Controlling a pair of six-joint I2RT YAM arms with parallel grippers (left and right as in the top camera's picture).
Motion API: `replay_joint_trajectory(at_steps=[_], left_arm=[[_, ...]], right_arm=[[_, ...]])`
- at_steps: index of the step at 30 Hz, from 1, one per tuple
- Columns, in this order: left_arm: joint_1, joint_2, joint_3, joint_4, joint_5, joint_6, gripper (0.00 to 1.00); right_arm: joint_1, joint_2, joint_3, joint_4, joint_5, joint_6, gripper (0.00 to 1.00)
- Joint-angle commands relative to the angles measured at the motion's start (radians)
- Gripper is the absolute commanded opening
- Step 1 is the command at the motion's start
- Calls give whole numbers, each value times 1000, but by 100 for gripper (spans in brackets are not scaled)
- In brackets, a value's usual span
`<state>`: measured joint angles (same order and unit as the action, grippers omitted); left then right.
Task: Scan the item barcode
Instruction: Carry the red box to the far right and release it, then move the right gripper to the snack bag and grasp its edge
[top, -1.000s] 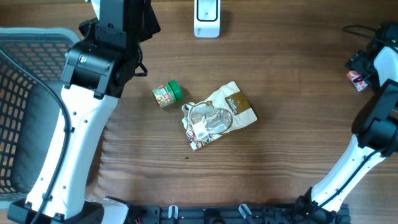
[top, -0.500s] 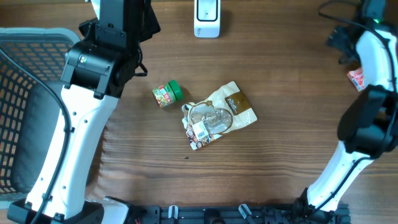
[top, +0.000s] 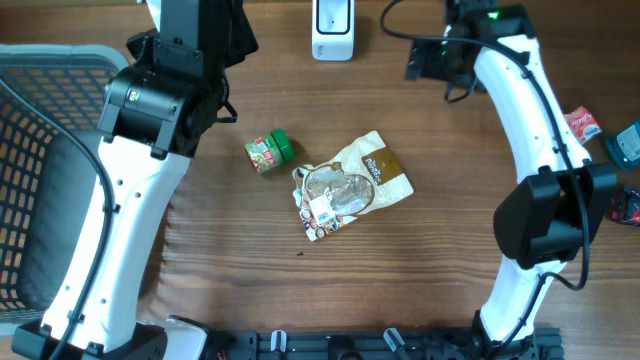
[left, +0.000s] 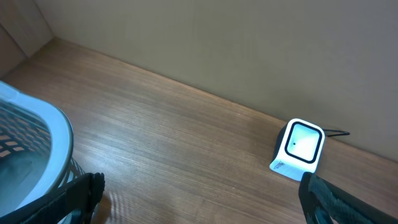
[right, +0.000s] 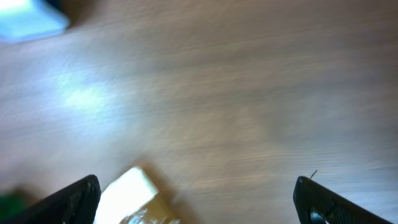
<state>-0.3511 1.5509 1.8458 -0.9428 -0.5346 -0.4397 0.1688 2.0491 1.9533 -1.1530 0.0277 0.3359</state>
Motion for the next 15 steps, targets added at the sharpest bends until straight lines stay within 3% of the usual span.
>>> replay_joint_trajectory(at_steps=[1, 8, 15], left_arm=[[3, -19, 7, 3, -20, -10, 100], [3, -19, 7, 3, -20, -10, 100], [3, -19, 7, 10, -6, -10, 100]], right_arm=[[-11, -26, 5, -21, -255, -27, 100], [-11, -26, -43, -83, -344, -135, 100], [-10, -49, -295, -42, -344, -118, 100]])
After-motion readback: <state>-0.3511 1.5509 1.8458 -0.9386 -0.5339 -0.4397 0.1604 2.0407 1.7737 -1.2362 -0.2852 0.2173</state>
